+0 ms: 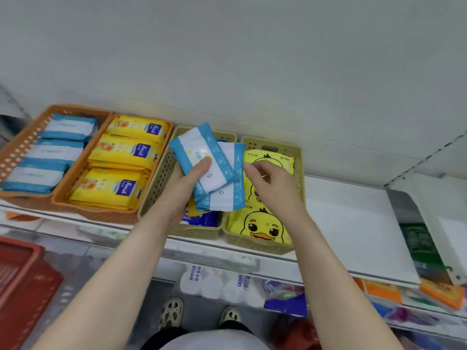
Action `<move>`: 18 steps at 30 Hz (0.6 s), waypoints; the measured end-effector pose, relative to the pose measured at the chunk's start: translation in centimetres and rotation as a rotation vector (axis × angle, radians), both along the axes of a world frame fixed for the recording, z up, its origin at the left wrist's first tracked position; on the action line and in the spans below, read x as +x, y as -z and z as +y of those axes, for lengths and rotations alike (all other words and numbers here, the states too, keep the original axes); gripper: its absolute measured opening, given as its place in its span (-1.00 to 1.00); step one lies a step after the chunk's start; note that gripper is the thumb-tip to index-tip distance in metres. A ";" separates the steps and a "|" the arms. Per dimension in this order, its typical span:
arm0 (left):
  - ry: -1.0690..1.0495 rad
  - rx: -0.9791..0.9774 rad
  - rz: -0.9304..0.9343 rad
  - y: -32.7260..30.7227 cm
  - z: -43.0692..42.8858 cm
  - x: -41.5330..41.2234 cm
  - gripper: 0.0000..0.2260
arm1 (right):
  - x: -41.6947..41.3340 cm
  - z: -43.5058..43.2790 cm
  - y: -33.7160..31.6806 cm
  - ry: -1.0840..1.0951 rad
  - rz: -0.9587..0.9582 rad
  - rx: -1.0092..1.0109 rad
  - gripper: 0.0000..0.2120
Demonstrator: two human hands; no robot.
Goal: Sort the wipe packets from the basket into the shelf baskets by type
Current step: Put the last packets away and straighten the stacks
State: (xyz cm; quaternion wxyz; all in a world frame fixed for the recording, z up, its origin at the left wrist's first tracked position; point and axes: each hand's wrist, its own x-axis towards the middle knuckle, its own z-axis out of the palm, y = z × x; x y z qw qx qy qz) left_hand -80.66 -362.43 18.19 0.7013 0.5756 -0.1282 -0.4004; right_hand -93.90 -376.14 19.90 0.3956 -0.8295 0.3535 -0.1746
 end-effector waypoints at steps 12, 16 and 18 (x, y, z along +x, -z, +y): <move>-0.365 -0.045 0.100 0.4 4.8 2.0 -0.66 | 3.8 0.6 0.8 0.081 -0.308 0.853 -0.85; -0.406 -0.005 -0.031 0.2 8.6 4.5 -0.58 | 5.0 0.8 1.1 0.049 -0.318 0.824 -0.66; -0.448 0.018 -0.087 0.0 10.8 6.7 -0.48 | 6.3 1.4 1.1 0.062 -0.348 0.810 -0.60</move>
